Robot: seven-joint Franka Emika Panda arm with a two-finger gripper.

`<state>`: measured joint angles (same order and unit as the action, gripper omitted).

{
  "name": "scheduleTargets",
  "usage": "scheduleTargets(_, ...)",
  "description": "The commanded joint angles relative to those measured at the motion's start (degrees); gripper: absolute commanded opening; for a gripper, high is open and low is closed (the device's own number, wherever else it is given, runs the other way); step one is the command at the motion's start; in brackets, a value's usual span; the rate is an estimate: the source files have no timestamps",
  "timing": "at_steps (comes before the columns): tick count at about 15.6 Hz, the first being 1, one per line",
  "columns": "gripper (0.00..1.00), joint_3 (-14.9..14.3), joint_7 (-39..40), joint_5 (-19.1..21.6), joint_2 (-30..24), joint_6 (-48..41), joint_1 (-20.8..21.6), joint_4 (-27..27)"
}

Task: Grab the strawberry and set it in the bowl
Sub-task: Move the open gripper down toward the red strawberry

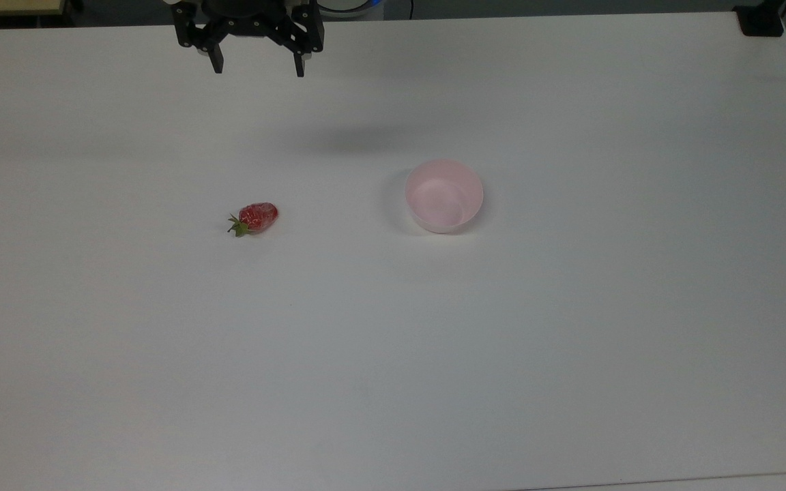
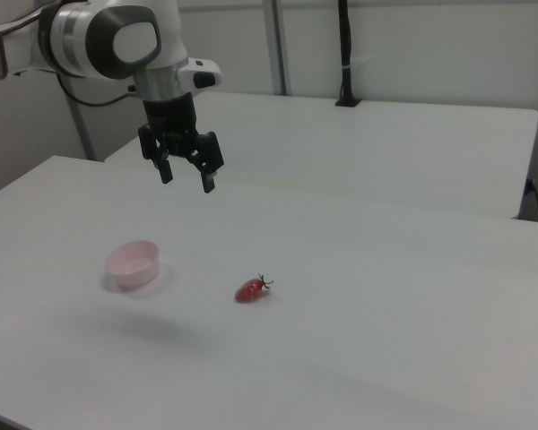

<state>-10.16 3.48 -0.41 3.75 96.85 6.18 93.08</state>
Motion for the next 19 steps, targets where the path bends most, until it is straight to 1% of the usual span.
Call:
scheduleTargets(1,1.00,0.23,-0.14,0.85,-1.81,-1.30,-0.55,0.61)
scheduleTargets(7,1.00,0.93,-0.40,0.59,-0.94,-0.79,0.15,0.79)
scheduleTargets(12,1.00,0.84,1.17,0.59,-0.24,0.18,-0.20,0.70)
scheduleTargets(15,1.00,-0.12,6.52,0.68,3.70,5.43,-0.90,0.70)
scheduleTargets(17,1.00,-2.05,9.34,0.76,6.78,9.13,-1.78,0.79)
scheduleTargets(19,1.00,-3.81,10.05,0.85,11.08,13.52,-1.78,0.79)
